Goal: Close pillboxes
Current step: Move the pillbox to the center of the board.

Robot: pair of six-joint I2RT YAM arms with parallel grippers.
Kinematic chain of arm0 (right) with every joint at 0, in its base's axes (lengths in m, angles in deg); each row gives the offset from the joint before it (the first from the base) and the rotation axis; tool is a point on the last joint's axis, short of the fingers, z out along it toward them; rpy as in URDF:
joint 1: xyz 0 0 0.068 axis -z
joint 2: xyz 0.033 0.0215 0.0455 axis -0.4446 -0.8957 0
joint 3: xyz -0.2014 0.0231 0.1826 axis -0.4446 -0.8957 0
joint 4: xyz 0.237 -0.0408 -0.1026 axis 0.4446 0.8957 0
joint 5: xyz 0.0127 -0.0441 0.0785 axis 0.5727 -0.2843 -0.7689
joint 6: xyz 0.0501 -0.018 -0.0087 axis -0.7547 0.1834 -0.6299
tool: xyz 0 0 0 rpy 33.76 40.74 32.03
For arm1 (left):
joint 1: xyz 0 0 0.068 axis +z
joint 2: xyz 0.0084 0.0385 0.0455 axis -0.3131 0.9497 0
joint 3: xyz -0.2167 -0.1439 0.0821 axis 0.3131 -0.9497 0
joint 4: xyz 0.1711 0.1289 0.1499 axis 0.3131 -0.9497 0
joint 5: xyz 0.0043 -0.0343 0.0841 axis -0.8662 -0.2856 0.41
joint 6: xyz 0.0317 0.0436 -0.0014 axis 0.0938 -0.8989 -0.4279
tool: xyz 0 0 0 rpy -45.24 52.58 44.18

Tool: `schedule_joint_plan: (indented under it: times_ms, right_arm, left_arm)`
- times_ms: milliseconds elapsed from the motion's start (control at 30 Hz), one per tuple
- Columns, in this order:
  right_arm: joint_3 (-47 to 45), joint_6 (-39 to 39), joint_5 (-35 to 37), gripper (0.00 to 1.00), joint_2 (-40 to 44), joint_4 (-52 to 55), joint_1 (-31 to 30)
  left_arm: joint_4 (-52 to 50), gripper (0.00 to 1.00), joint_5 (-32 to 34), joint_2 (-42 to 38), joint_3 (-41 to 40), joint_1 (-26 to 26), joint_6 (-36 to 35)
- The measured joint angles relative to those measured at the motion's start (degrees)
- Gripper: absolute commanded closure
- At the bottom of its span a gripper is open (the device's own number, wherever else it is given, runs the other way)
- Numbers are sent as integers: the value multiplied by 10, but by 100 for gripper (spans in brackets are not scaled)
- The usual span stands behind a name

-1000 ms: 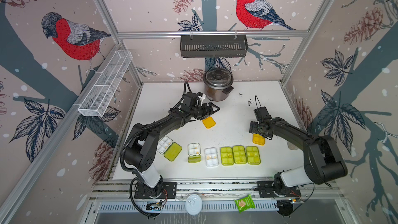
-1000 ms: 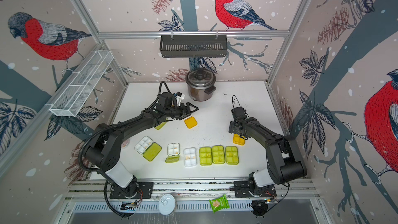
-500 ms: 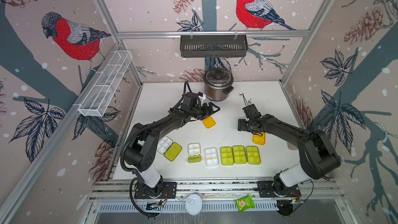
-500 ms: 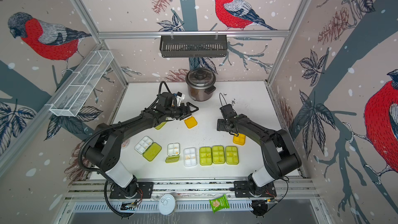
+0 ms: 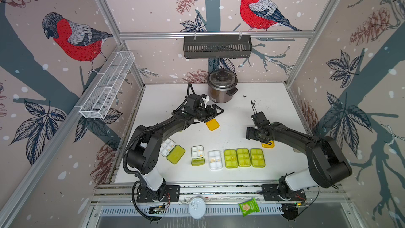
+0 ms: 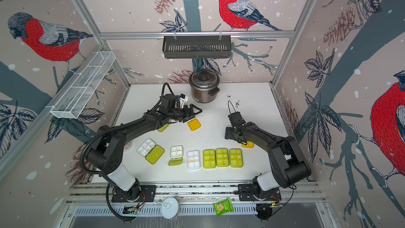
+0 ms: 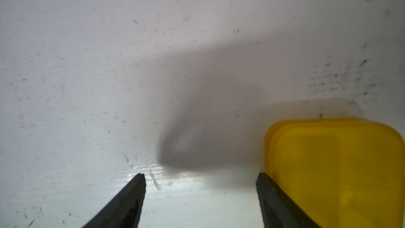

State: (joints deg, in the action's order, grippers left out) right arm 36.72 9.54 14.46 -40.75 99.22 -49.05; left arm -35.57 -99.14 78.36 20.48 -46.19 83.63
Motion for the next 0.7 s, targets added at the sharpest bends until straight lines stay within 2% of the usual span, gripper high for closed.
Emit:
schedule_joint_plan:
  times_ms: [267,500,700]
  right_arm:
    - [51,19,0,18,28,32,26]
    - [119,43,13,18,-57,19,108]
    - [134,61,14,17,-103,9,133]
  left_arm:
    - [4,13,0,5,0,0,1]
    - [4,13,0,5,0,0,1]
    - [3,13,0,5,3,1,-1]
